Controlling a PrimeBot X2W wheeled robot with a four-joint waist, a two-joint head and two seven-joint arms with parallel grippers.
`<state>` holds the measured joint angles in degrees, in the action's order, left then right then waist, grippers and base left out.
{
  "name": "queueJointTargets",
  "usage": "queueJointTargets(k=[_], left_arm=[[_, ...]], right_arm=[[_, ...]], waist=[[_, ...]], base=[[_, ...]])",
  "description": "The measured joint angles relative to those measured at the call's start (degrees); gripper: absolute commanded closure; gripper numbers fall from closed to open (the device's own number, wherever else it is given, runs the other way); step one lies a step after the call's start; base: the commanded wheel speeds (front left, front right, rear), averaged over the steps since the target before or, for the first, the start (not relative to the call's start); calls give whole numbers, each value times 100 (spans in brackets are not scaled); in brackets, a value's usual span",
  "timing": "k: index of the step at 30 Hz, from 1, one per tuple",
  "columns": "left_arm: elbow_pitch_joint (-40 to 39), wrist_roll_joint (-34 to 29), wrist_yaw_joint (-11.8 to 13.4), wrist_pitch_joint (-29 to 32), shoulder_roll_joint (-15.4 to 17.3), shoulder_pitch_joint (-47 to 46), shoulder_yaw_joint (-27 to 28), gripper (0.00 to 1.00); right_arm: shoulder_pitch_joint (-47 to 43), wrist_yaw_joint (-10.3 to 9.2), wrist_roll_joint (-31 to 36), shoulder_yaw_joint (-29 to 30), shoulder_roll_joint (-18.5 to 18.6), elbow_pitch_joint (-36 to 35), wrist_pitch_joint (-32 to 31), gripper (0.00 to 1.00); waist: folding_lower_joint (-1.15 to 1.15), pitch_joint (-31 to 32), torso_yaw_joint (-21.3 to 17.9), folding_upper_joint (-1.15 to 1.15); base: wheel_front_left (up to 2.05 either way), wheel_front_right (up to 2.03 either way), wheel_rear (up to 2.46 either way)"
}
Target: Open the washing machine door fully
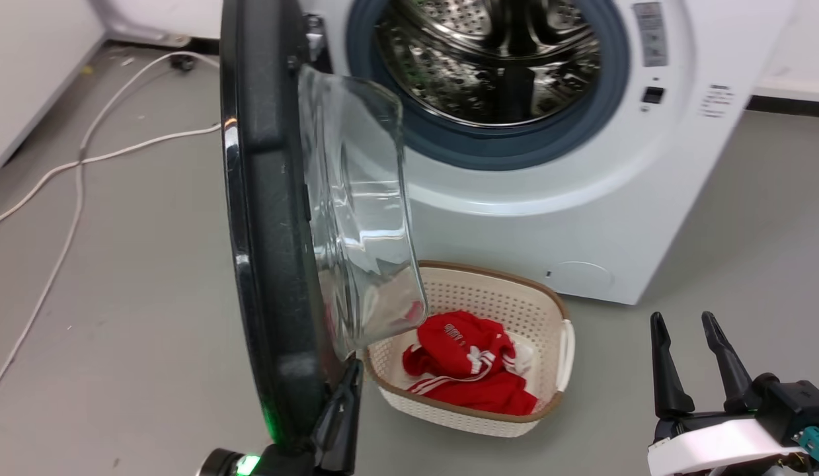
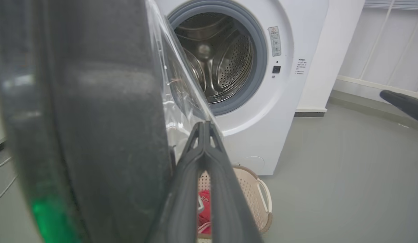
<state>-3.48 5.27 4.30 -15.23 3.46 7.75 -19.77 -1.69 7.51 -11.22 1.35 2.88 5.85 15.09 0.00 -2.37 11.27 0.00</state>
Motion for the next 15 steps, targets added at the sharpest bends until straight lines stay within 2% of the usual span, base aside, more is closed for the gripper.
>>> queueJointTargets(k=[9,15], left_arm=[[-175,41,225,1,101,186,503,100],[-190,147,356,1,138,235,998,100]], right_arm=[[42,0,16,-24,0,16,0,0],[120,0,33,-77,0,34,0,0]], waist=[[0,-123,669,0],[0,-227,796,0]], base=[[0,0,0],[0,0,0]])
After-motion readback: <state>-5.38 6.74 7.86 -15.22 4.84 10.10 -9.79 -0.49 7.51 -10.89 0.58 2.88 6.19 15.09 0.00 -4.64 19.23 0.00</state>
